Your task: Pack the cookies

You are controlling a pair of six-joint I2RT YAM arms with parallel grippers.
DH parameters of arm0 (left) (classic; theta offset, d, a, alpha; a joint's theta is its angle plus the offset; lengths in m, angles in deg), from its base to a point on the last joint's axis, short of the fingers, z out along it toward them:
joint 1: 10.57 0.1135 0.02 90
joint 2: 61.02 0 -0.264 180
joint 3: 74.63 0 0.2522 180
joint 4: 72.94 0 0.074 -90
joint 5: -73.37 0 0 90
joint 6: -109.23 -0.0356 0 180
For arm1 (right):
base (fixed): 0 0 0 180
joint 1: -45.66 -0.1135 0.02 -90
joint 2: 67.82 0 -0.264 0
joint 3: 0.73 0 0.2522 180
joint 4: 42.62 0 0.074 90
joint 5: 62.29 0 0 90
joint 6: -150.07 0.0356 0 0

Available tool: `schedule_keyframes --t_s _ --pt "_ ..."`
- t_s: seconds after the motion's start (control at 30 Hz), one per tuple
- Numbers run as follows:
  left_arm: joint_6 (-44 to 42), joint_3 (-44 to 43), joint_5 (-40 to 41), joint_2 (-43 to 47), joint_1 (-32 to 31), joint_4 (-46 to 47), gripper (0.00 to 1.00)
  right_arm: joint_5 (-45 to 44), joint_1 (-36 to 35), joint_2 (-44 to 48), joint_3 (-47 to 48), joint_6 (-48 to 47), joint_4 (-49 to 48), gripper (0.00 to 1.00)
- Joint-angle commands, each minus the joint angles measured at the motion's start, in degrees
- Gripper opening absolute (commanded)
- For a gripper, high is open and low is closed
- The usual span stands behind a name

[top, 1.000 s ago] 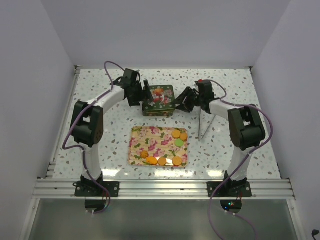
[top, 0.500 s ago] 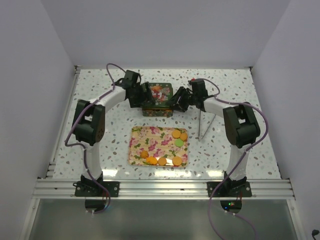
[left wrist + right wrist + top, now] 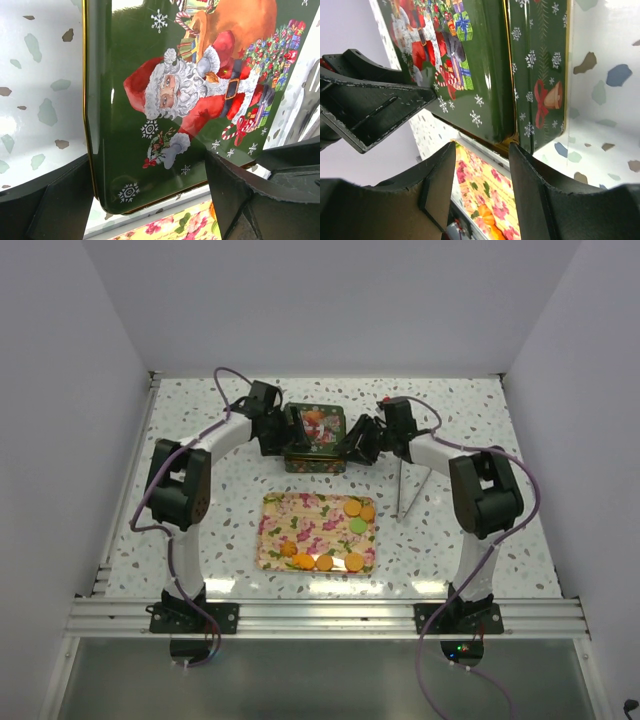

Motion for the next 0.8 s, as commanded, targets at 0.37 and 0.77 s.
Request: schedule_keyframes --t_s 0.37,0.77 --pt "-5.02 2.27 0.09 1.59 -0.96 -0.96 0.88 -5.59 0.55 3.99 7.05 -8.02 15.6 0.51" --pt "-4.06 2.1 -1.93 1.77 -0.88 -0.43 0.91 -5.59 0.99 0.75 17.14 -8.45 17.16 0.55"
